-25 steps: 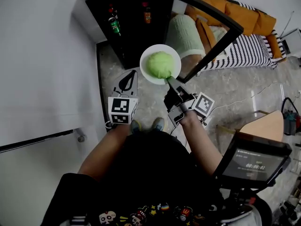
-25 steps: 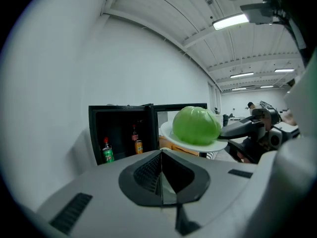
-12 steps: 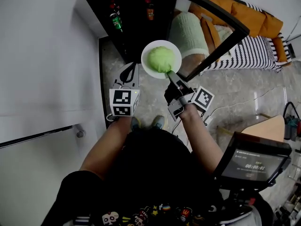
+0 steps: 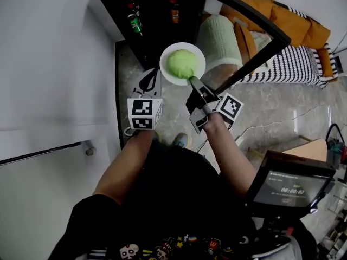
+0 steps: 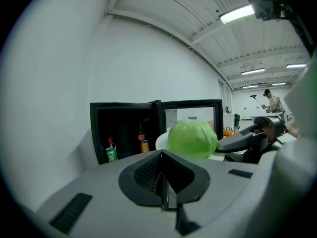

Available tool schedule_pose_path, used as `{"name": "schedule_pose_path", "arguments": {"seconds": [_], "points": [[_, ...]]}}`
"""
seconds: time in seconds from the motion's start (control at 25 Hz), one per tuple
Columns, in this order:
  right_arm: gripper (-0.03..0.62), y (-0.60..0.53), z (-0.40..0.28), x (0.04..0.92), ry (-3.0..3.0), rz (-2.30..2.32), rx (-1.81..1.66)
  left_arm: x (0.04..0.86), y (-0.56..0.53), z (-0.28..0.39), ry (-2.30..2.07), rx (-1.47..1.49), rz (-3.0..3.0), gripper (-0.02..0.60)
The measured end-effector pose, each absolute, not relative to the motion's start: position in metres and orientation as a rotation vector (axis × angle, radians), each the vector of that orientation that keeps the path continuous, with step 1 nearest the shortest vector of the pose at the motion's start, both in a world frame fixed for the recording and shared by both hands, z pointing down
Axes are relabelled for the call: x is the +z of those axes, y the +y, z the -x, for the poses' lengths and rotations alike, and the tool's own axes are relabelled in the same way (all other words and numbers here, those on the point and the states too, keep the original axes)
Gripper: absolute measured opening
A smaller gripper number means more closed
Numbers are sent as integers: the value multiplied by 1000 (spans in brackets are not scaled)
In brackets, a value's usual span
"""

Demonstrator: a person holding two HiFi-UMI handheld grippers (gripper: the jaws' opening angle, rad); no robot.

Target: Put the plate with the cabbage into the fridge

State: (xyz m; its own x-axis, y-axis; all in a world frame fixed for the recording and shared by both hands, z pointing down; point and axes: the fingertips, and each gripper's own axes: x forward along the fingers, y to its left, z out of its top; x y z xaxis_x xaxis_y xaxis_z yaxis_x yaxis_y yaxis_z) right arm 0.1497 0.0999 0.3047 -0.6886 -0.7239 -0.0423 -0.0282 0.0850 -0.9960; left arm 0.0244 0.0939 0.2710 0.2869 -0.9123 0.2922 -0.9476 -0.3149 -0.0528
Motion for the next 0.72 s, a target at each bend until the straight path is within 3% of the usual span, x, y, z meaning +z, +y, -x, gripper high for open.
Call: {"name": "schedule_pose_path", "arguments": {"seconds": [0.48,0.72], "points": [[20,103,-148,307,1824,737,-1671,273,96,-27,-1746,426,-2421,5],[20,46,-97,325,1796,812,-1669,295,33,24,-1643,417,-2433,5]]}}
